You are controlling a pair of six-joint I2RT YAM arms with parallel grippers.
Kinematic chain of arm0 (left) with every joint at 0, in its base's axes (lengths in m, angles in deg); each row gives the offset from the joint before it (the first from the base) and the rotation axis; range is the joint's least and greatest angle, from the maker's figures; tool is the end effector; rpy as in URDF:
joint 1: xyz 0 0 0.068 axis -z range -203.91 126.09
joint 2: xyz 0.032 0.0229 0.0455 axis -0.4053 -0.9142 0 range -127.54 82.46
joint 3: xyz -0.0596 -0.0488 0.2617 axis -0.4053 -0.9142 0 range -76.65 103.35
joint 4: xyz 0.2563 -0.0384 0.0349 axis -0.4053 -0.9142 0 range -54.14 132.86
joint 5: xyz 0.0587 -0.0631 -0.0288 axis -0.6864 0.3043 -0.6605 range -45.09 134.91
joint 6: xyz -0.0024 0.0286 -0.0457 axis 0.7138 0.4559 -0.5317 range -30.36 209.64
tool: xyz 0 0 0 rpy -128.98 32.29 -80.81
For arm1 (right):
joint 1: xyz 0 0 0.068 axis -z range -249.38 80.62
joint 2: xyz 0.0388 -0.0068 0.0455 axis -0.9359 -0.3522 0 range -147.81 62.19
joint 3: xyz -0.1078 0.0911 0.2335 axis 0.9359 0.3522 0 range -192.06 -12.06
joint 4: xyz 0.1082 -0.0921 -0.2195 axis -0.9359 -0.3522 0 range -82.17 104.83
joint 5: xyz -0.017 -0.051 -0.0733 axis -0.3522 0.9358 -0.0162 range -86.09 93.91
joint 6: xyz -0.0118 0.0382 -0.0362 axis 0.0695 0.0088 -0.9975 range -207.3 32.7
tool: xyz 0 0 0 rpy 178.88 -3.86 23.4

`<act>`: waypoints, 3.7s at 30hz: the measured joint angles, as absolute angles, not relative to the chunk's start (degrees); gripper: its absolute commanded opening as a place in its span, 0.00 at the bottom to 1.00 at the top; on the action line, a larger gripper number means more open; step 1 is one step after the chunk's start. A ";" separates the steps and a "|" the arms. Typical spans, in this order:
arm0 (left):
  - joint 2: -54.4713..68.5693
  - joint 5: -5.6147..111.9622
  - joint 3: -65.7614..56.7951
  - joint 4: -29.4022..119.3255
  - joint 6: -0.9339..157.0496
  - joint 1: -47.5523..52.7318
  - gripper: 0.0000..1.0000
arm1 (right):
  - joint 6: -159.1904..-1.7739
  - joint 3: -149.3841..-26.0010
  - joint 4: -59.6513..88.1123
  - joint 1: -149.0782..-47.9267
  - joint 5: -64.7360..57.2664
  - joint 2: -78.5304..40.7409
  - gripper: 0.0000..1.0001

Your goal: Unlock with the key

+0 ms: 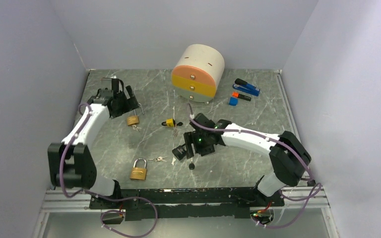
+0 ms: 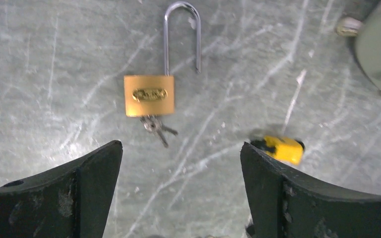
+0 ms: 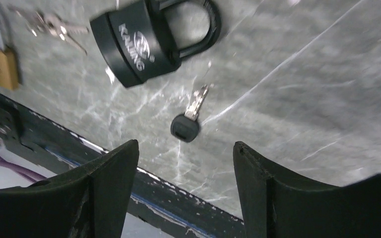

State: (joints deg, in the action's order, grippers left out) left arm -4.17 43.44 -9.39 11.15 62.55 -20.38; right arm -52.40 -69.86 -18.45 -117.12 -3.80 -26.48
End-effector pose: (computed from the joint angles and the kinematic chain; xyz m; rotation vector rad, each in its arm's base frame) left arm 0.3237 -0.0190 0.2671 -0.5159 2.4180 -0.1999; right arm 0.2000 0.2273 0.2050 -0.3608 2.8117 0.5731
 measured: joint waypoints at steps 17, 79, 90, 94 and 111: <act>11.26 50.80 -26.92 12.03 50.74 -20.38 0.84 | -41.89 -74.89 -25.82 -128.14 6.45 -38.91 0.55; 18.69 73.64 -39.75 19.63 43.18 -19.02 0.93 | -34.98 -66.95 -19.65 -129.80 15.70 -32.92 0.14; 11.80 83.74 -45.84 39.37 34.20 -2.92 0.93 | -48.27 -56.37 -5.93 -129.78 12.24 -16.47 0.13; 3.39 84.64 -43.62 45.67 31.51 1.83 0.76 | -52.80 -56.24 -2.63 -129.78 9.47 -11.59 0.13; -6.30 84.24 -40.10 59.02 25.41 10.29 0.52 | -57.76 -60.11 -3.13 -129.60 4.79 -11.66 0.12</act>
